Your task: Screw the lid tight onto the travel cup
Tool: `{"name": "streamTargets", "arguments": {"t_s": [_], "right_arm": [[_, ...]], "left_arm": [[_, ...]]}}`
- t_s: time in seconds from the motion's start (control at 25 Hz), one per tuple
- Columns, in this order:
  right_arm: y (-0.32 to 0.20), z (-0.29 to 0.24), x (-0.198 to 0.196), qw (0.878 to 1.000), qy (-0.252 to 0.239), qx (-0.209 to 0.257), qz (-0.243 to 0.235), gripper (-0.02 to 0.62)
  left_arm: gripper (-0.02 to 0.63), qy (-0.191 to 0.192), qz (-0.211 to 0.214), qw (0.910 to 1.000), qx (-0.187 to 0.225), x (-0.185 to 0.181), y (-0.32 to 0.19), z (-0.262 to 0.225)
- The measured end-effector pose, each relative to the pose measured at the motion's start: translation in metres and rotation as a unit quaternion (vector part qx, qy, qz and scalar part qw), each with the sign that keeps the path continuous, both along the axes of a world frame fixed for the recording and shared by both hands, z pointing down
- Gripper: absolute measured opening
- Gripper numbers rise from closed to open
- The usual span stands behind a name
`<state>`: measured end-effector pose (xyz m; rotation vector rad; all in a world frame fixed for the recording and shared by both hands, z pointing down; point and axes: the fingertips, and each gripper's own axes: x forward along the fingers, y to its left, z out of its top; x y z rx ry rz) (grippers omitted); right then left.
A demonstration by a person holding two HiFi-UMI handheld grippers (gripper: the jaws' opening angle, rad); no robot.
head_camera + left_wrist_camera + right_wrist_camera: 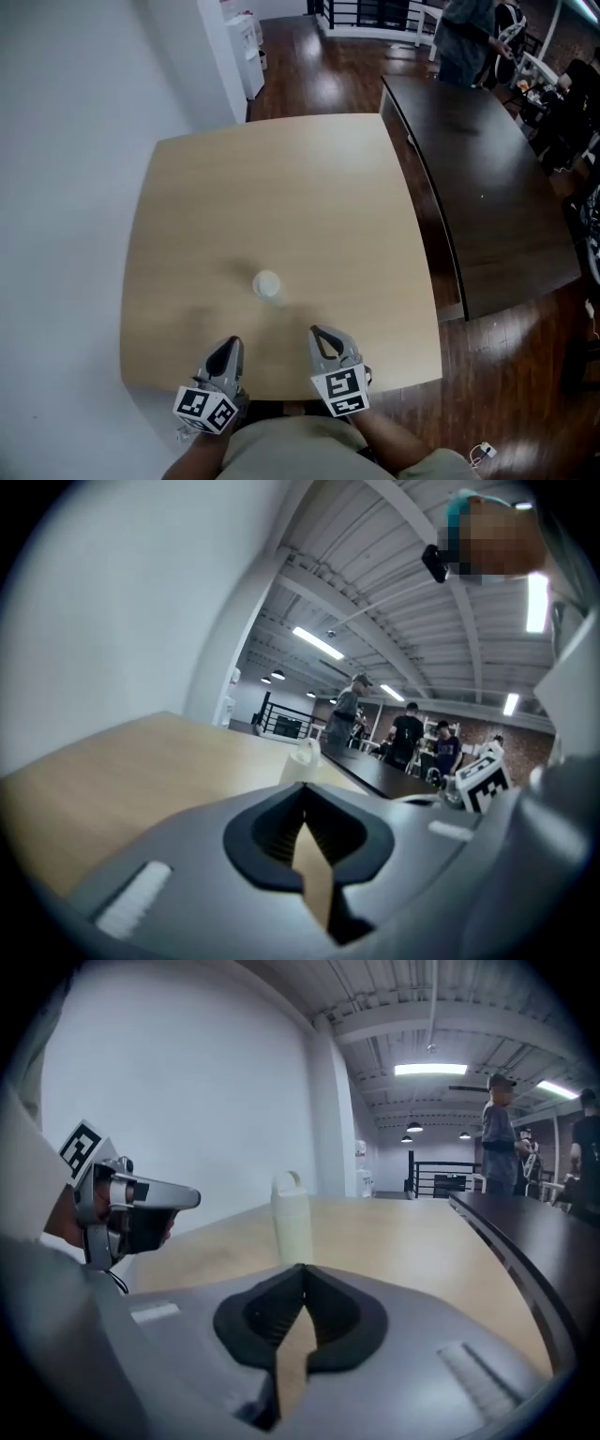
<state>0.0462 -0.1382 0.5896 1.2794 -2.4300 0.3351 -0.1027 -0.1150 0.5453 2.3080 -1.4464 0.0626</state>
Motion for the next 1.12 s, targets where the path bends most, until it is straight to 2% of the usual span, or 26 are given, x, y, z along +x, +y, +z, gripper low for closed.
{"name": "streamTargets", "arguments": {"t_s": [0.24,0.44,0.68,1.0,1.12], "right_arm": [[0.017,-0.044,-0.002,0.999,-0.039,0.03,0.008,0.001],[0.033,-0.077,-0.002,0.997,-0.048,0.06,0.032,0.002],[0.087,-0.107,-0.017,0.993,-0.047,0.086,0.065,0.002],[0.184,-0.127,-0.055,0.987,-0.041,0.104,0.115,0.001],[0.215,-0.136,-0.062,0.985,-0.036,0.111,0.123,0.002]], "left_arm": [[0.002,-0.04,0.018,0.9984,0.036,0.013,0.016,-0.029],[0.002,-0.058,0.036,0.9944,0.081,0.013,0.027,-0.058],[0.002,-0.047,0.044,0.9917,0.112,-0.009,0.082,-0.088],[0.002,-0.028,0.09,0.9862,0.137,-0.051,0.161,-0.102],[0.002,-0.022,0.089,0.9857,0.141,-0.062,0.183,-0.105]]}}
